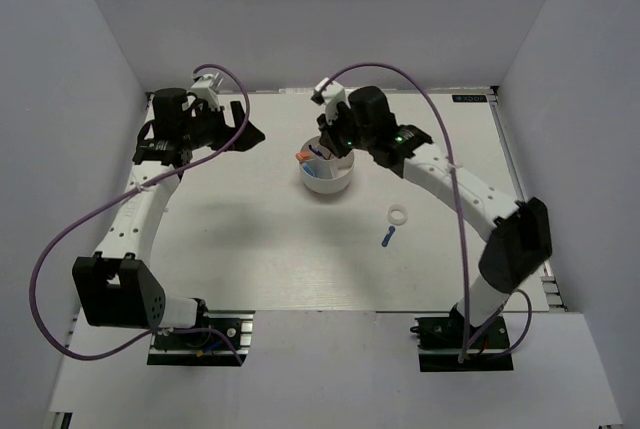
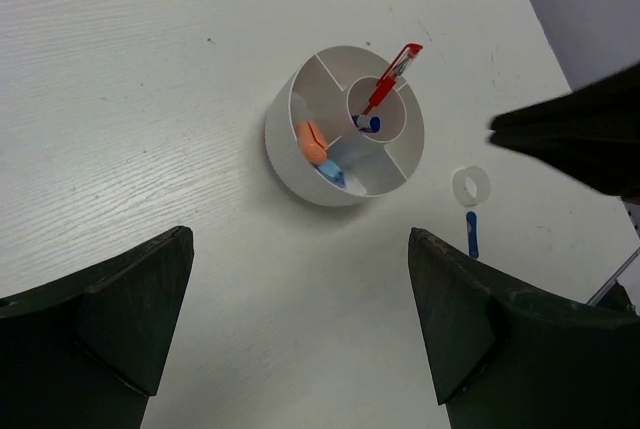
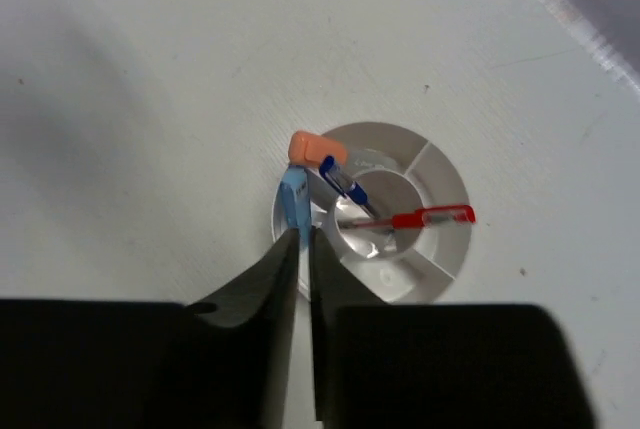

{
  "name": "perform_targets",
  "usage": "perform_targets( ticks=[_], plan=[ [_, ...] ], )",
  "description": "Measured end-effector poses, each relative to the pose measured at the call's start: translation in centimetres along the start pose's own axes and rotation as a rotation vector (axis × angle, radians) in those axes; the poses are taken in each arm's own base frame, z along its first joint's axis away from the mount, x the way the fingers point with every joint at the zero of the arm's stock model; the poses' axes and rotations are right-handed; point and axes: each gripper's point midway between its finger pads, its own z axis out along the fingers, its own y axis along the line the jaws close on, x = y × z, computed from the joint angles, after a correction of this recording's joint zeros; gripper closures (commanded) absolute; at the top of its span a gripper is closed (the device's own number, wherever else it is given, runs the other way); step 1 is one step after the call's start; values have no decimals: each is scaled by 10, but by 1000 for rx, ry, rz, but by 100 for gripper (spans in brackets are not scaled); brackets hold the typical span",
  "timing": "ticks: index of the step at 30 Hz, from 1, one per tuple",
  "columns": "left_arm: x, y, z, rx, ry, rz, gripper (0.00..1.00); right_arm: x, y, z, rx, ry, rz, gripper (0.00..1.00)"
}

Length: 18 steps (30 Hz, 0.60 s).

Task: Sort the stationery into containers
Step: Place the stationery in the storage box, then pick up the stationery from the center of the board.

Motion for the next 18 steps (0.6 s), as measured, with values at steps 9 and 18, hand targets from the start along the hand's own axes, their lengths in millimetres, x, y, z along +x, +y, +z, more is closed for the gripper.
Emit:
perform_targets(
  ticks=[9,18],
  plan=[
    [-10,-5,2,9,4,64,4,73,-30,-101,139,78,2,95],
    [1,4,13,4,42,13,4,228,-26,-113,101,502,86,82]
  ],
)
